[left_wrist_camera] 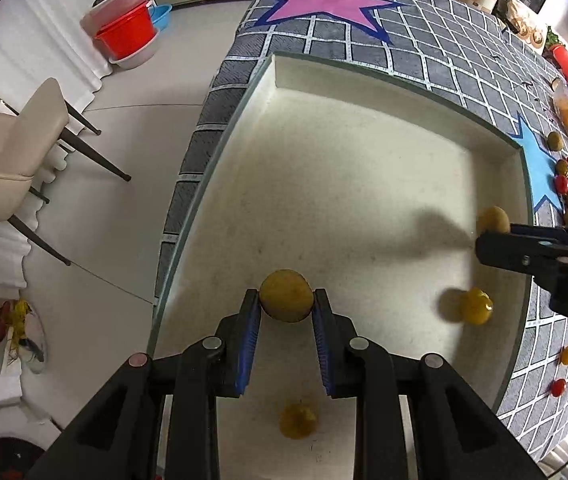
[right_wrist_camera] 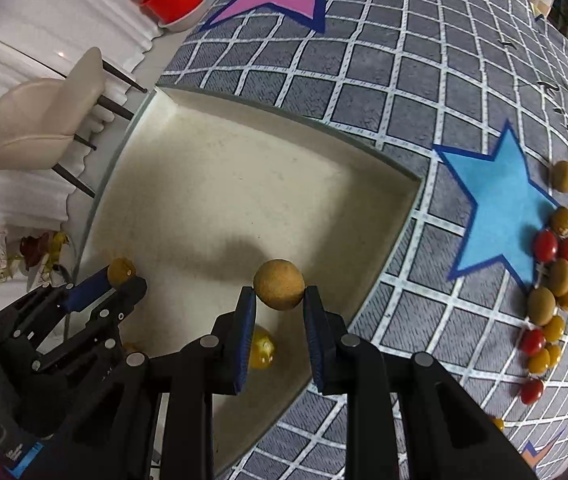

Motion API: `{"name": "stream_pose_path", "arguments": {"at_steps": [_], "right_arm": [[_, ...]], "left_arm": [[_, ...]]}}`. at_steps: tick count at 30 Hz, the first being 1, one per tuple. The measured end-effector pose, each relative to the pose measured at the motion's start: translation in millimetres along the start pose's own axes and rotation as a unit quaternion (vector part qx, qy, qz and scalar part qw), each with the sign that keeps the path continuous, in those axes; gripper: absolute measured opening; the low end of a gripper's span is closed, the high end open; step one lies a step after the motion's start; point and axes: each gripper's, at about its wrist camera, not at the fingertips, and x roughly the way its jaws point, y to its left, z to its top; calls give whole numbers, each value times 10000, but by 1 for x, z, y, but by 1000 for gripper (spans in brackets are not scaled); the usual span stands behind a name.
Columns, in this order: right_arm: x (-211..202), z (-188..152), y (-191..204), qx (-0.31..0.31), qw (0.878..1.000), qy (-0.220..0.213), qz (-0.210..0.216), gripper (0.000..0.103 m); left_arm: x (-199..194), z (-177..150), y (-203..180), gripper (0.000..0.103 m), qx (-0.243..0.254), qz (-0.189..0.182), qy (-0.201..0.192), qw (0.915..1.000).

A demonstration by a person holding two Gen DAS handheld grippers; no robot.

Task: Organize fruits
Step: 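Grasp a brown fruit with each gripper, carry into the tray, release, then move both tools back to the tomatoes and close on new fruits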

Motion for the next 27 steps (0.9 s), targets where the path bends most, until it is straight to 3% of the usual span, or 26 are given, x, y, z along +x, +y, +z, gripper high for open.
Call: {"name": "stream_pose_path", "arguments": {"at_steps": [12,14,20,22,24,27], "right_arm": [[23,5,9,-54,9998,62,-199,27],[24,5,12,-44,9998,71,-183,28],[17,5,18,-145,9999,-19,-58,52],[10,7,22,-146,9998,-126,59,77],[2,9,24,-152,9996,-233,72,90],[-12,8,20,-74,9993,-351,66,90]], "left_arm": [[2,-1,-3,30,151,109,-124,9998],[0,-2,-5,69,172,180,-139,9996],[-5,-6,-7,70,197,258,-141,9994],[-6,-7,-6,70,202,235,-96,9995],[-7,-7,-7,70,229,235,-66,9994],[-13,-10,-16,70,317,241,-43,9992]]}}
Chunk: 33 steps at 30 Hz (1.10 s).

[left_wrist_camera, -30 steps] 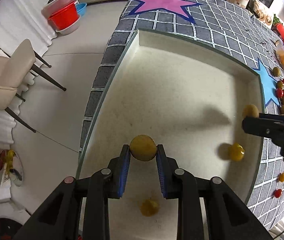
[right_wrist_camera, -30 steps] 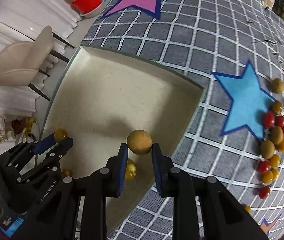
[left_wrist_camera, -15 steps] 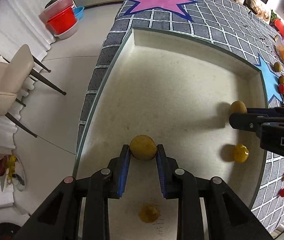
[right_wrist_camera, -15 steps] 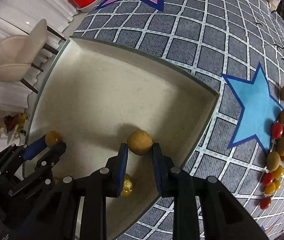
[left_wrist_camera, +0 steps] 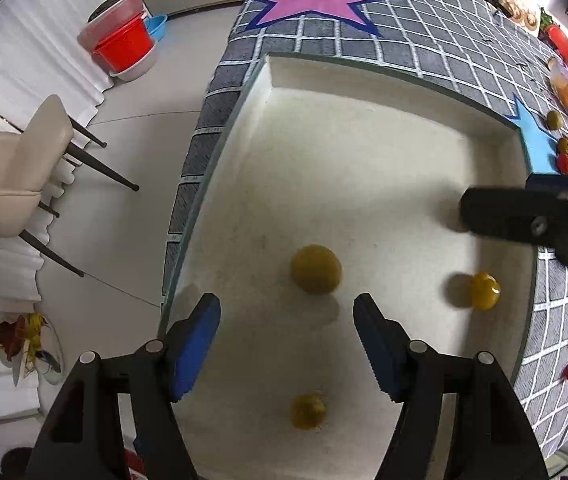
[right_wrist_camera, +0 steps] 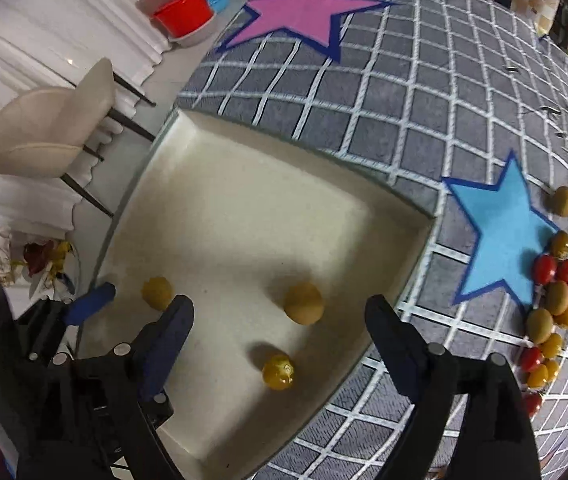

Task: Organize fruits
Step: 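Move both tools back to the tomatoes and close on new fruits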

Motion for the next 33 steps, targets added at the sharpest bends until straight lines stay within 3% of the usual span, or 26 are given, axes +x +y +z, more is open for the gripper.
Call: {"name": "stream_pose_path", "arguments": {"at_steps": [8,15,20,26,33], "right_arm": [[-45,-25,-57,522,9979,-225,-306,90],[-77,-86,-124,1183,9905,-214,-674,90],[-86,-133,-167,1713,9812,-8,-884,90],[-86,-179,-200,2158,9702,234,-1074,90],[-85,-207,-220,2138,9712,300,-1010,89]], "left_arm": [[-26,0,-41,70,522,-190,-188,9983],[-50,-11,-95,70,1140,-519,-280,9917],[-62,-23,-141,70,1645,-823,-236,9826],[-55,-38,-194,70,2165,-1267,83,9680],[-44,-51,-241,70,2640,-1505,322,9522]]}}
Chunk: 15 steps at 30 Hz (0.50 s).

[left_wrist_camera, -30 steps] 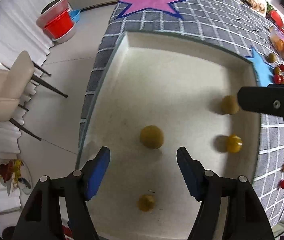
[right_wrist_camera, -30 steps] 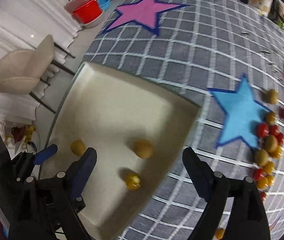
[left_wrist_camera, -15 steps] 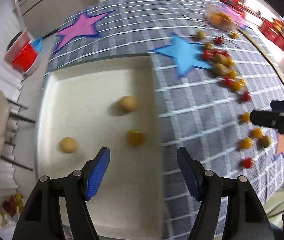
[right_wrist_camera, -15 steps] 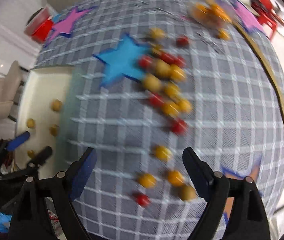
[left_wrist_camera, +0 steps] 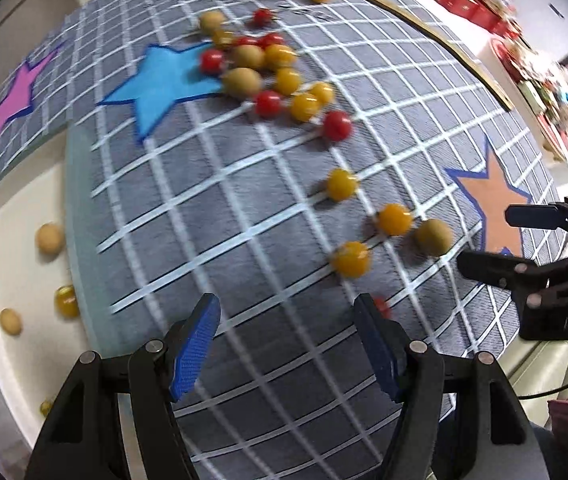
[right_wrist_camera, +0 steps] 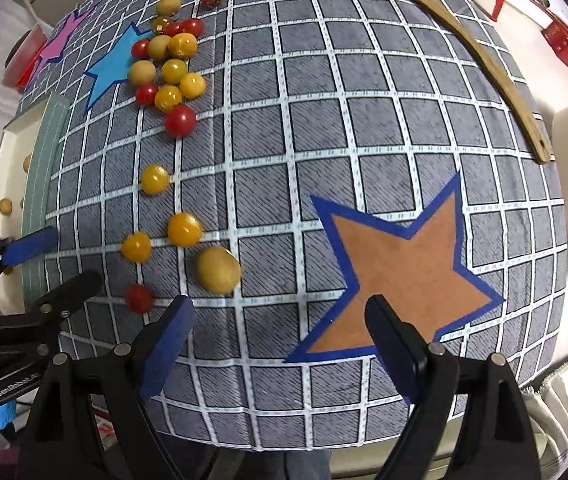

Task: Organize fruits
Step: 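Move both tools back to the tomatoes and close on new fruits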

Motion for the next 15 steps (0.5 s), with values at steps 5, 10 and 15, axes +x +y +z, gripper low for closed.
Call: {"name": "stream_pose_path", "arguments": {"at_steps": [5,10,15], "right_arm": [[0,-22,-11,-372,9993,-44,61,80],[8,-37,-10,-517,9985,-37,159,72],[15,-43,-6,-622,9977,-165,227,71]], "left_arm": [[13,11,-16,70,59,-69,73,9999],[29,21,-24,70,22,70,163,9998],[32,21,-28,70,85,232,125,9996]]}}
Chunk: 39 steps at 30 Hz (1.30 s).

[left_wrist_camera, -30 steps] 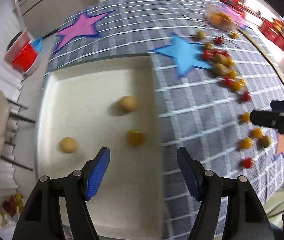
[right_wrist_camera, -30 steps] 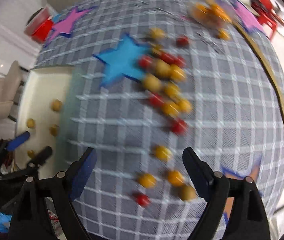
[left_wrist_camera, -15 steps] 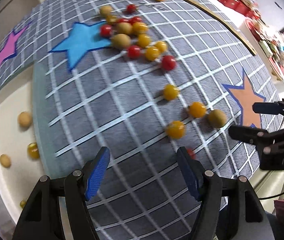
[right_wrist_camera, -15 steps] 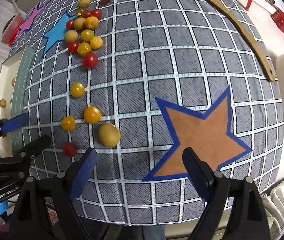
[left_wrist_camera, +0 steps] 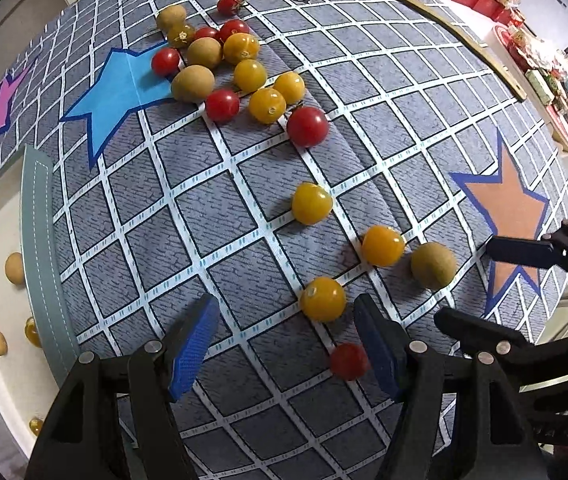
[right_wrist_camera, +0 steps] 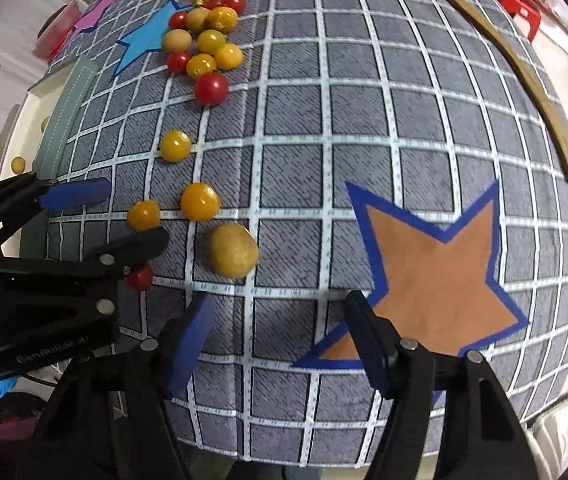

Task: Organize fruits
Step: 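Move both tools back to the tomatoes and close on new fruits, then carry a yellow tomato in the left gripper while the right carries a brown fruit into the tray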

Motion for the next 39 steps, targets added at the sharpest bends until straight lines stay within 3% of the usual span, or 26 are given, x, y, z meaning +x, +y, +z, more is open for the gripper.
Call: {"name": "stream_pose_path", "arguments": {"at_steps": [4,11,14,16,24,31,34,39], "right_arm": [[2,8,5,-170,9998,-93,-69,68],[8,38,22,-685,9973,-217,-147,63],[12,42,35,-943,9950,-271,-202,49],[15,45,40,-991,9946,-249,-196,27],[2,49,25,-370,9990,-146,188,28],[-12,56,24,-255,9992,-111,289,28],[-14,43,26,-301,9989,-129,331,28],[-16,54,53,-509,9977,-167,406,28]], "left_arm": [[1,2,-2,69,-42,59,6,10000],[2,2,-3,47,-50,213,-19,9998],[-3,2,3,29,-38,190,-22,9998],[-4,5,1,22,-31,154,-28,9999],[-21,7,32,22,-770,-458,31,9960],[-45,-3,61,22,-881,-429,-154,9951],[-54,-10,77,22,-1026,-382,-239,9937],[-66,-36,100,22,-1333,-282,-385,9899]]}}
